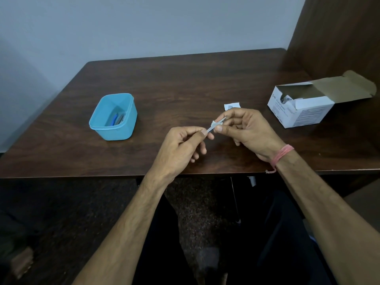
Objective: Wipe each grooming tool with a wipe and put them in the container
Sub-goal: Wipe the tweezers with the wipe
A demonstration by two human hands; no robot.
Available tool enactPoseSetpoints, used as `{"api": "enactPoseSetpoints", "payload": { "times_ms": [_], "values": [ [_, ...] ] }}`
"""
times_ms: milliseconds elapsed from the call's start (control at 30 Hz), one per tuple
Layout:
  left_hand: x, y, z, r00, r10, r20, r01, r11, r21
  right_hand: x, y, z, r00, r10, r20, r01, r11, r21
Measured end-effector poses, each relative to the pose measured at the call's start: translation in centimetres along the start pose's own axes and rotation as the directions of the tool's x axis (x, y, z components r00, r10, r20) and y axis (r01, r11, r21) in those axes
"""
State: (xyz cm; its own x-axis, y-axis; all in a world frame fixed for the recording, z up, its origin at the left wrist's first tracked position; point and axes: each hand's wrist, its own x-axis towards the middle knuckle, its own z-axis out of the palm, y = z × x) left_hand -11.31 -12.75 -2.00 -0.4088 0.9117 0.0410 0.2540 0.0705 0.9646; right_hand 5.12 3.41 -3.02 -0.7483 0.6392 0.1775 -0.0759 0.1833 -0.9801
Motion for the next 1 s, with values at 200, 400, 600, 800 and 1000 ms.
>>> {"api": "enactPoseSetpoints", "payload": {
  "times_ms": [200,400,600,800,1000],
  "values": [
    [0.0,0.1,0.0,1.0,-0.013,0.024,0.013,1.0,-0.022,0.0,-0.4,-0.5,0.991,0.016,0.136,-0.005,0.997,-0.078],
    [0.0,0.1,0.2,1.0,-0.019,0.004,0.019,1.0,-0.022,0.1,-0.2,-0.3,0.993,0.008,0.121,0.006,0.993,-0.118],
    [-0.1,0.0,0.2,0.998,-0.017,-0.067,0.013,0.998,-0.062,0.0,0.0,-0.4,1.0,-0.013,-0.025,0.012,1.0,-0.024],
    [0.0,-0.4,0.2,1.0,-0.003,-0.022,0.003,1.0,-0.016,-0.1,0.0,-0.1,0.999,-0.004,0.045,0.008,0.996,-0.085],
    [0.3,-1.0,0.3,0.995,0.026,-0.092,-0.03,0.999,-0.036,0.2,0.4,-0.3,0.986,-0.009,-0.164,0.022,0.997,0.078]
  ]
}}
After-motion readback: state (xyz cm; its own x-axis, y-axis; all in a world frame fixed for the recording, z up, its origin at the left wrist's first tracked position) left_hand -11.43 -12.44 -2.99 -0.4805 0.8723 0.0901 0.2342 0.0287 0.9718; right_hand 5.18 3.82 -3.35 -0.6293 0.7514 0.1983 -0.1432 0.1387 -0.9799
